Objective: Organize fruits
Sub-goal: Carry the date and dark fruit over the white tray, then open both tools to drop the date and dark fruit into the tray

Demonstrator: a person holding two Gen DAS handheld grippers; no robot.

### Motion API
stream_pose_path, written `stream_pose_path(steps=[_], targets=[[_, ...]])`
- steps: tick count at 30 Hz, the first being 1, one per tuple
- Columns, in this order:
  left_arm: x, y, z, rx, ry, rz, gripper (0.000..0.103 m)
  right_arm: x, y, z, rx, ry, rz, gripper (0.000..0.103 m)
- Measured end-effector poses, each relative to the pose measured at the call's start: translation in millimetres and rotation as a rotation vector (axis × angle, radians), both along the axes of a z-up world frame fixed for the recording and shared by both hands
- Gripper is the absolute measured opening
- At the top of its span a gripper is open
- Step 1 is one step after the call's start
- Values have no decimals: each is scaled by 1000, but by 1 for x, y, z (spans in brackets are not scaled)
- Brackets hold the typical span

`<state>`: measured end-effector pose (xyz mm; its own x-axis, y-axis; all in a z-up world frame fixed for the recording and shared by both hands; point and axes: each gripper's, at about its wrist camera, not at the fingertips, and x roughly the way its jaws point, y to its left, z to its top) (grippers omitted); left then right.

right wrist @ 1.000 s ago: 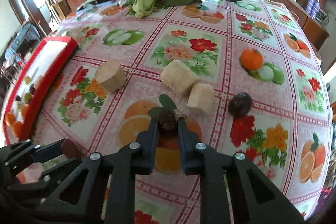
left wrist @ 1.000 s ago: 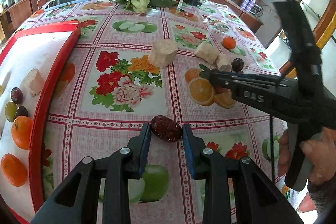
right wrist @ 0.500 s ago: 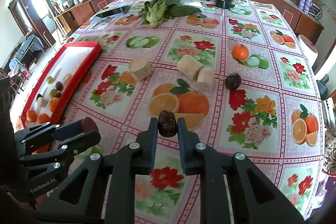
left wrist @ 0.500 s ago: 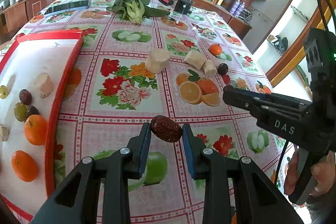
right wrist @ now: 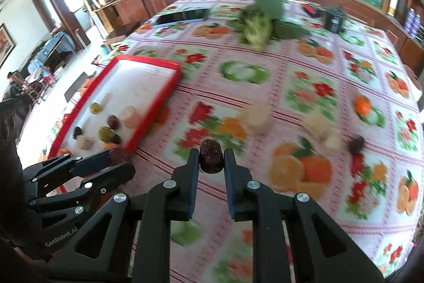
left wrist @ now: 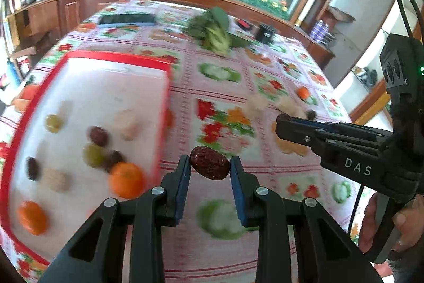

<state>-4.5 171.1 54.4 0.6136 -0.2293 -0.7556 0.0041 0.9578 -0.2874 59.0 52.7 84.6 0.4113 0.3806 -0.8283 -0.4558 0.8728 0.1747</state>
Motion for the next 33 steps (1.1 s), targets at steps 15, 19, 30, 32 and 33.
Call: stream_pose_path(steps=[15, 19, 30, 32, 33], targets=[[42, 111, -10, 111, 52, 195, 30, 40, 135, -19, 4, 27, 161, 21], [57, 118, -21, 112, 75, 200, 30, 52, 148, -32, -22, 39, 171, 21], [74, 121, -40, 123, 122, 206, 30, 65, 156, -53, -64, 70, 190, 21], [74, 121, -40, 127, 125, 206, 31, 65, 158, -53, -75, 63, 193, 21], [74, 120, -40, 126, 125, 205, 32, 64, 159, -53, -79, 64, 195, 21]])
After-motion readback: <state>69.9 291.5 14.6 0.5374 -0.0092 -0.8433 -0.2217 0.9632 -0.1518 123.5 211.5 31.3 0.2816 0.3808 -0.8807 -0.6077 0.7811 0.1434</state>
